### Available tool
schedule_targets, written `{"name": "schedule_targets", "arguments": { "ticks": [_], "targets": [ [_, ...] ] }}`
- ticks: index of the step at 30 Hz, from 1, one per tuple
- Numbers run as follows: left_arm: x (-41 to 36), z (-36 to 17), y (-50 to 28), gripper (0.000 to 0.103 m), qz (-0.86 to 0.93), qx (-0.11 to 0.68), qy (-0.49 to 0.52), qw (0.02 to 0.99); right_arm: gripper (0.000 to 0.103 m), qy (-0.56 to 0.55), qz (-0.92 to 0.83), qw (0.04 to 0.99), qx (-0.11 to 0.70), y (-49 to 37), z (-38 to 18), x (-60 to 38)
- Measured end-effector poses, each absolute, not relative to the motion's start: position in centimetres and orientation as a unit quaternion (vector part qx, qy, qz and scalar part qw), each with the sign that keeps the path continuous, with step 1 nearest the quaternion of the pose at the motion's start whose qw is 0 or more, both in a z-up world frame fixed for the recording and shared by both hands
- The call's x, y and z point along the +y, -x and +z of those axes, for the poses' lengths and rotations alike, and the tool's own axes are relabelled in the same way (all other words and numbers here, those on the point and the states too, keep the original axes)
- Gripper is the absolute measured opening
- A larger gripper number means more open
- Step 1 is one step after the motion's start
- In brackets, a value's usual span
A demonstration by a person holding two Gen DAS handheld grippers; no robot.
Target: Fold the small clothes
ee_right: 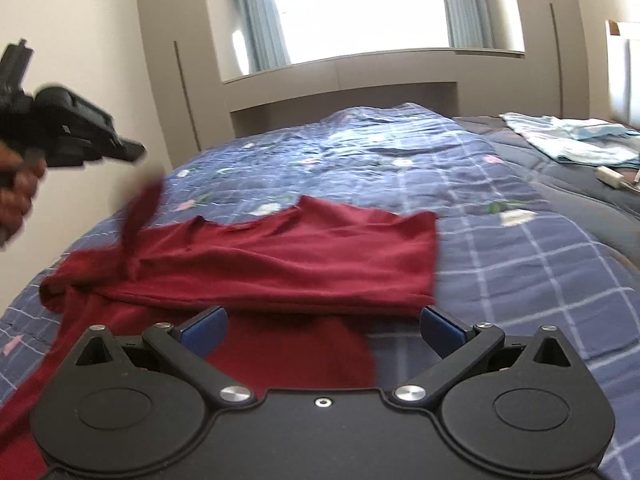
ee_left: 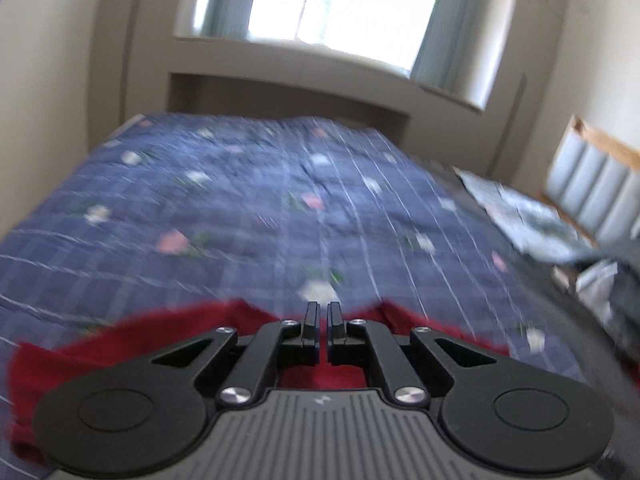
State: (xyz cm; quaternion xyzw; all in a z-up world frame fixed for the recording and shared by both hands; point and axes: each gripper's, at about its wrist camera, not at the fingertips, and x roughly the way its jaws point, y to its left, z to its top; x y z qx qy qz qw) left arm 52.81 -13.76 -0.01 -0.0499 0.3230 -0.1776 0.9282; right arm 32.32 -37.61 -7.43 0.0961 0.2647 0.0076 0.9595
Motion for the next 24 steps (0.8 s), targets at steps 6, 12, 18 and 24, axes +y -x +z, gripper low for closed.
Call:
{"name": "schedule_targets", "arguments": {
  "ticks": [6, 12, 18, 24],
  "targets": [
    [-17.4, -5.1, -51.1, 0.004, -0.211, 0.370, 0.024, 0.905, 0.102, -0.101, -0.011, 0.955, 0.278, -31.2, -8.8, -39.1],
    [-14.6, -4.8, -49.6, 0.080, -0.215, 0.378, 0.046, 0.899, 0.102, -0.106, -0.013, 0.951, 0.291, -31.3, -9.7, -39.0],
    [-7.7, -2.5, -46.2, 0.103, -0.153, 0.328, 0.020, 0.932, 0.102, -0.090, 0.021, 0.955, 0.283, -33.2, -8.8, -37.1],
    [0.7, -4.5, -43.8, 0.103, -0.054, 0.337, 0.006, 0.940, 0.102, -0.124, 0.123, 0.943, 0.283, -38.4, -7.4, -34.2]
  ]
}}
